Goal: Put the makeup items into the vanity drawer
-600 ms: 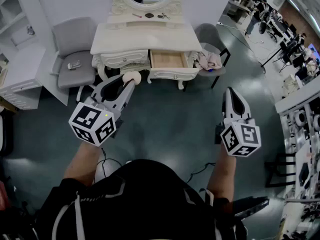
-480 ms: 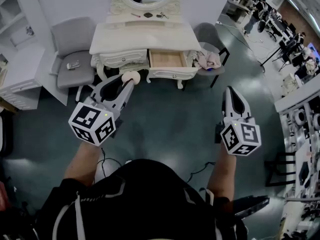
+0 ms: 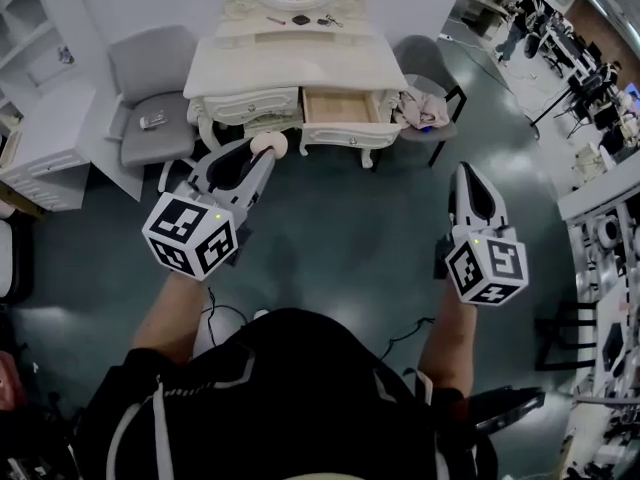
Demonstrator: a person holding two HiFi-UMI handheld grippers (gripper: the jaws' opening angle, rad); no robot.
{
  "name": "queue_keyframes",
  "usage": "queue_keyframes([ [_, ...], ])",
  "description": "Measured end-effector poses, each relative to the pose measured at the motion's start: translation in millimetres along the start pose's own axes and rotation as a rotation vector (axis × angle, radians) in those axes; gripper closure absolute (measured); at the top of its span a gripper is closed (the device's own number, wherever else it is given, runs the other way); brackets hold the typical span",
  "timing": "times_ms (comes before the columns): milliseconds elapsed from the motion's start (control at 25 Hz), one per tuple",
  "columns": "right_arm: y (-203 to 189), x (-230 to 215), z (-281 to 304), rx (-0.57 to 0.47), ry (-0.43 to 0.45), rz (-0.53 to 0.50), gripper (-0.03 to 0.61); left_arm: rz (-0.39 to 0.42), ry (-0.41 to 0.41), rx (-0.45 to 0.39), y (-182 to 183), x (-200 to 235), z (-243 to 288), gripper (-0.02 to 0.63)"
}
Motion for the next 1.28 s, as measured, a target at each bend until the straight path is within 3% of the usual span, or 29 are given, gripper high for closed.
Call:
queue_keyframes([
  [960,-28,-94,-44,-0.061,-0.003,0.020,0.572,0.110,0.045,0.038,-13,-80,58,0.512],
  [1280,-41,-115,-14,-0.045,-0.029,0.053,0.572,0.117,0.026,0.052,-16,-69,101,0.512],
])
Point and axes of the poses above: the fingertips, and each gripper's own axes: z forward along the fingers, x to its left, y out of its top, the point moved 5 cm from there along -z, backward along the fingers, and after that the axes turned 3 degrees about y, right-handed, at the moved point
